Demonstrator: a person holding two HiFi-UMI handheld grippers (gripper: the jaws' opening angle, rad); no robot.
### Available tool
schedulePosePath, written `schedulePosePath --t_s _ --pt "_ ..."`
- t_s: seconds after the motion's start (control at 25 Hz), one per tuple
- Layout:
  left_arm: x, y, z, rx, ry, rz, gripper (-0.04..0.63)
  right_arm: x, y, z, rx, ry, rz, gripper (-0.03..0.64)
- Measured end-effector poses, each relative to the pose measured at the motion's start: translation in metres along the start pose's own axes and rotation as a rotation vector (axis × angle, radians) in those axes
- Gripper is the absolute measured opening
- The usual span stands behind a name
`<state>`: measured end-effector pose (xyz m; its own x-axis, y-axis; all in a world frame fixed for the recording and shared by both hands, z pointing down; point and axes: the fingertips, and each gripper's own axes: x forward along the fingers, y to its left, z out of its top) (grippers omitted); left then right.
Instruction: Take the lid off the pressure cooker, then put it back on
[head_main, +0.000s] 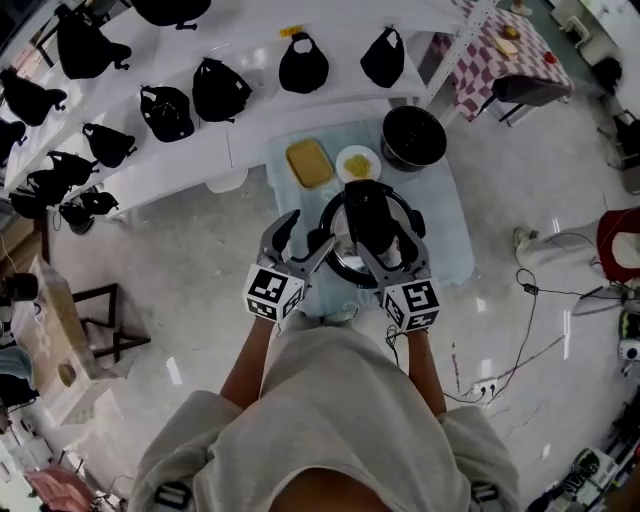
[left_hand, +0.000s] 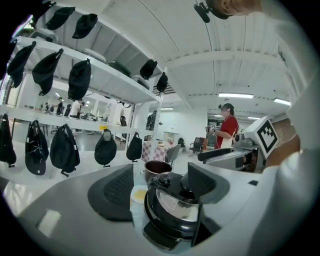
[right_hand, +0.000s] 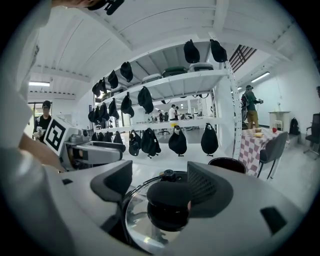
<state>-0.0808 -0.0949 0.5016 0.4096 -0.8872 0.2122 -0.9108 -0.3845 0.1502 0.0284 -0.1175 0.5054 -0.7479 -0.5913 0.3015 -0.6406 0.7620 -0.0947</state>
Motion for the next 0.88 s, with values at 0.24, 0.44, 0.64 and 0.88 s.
schedulePosePath --t_s 0.24,0.44,0.64,0.88 --pt "0.007 0.015 -0.002 -0.001 0.011 -0.088 0.322 0.006 0.003 -0.006 -0.011 0.044 -0.069 0.318" --pt "0.012 0.016 -0.005 -0.011 0.018 -0.143 0.322 0.003 0.001 -0.011 -0.061 0.101 -0.087 0.318" --pt "0.016 0.017 -0.006 -0.023 0.019 -0.148 0.322 0.005 -0.002 -0.017 -0.170 0.191 -0.027 0.318" --pt "0.017 0.024 -0.001 -0.048 0.007 -0.111 0.322 0.015 -0.002 -0.026 -0.415 0.345 0.146 0.318"
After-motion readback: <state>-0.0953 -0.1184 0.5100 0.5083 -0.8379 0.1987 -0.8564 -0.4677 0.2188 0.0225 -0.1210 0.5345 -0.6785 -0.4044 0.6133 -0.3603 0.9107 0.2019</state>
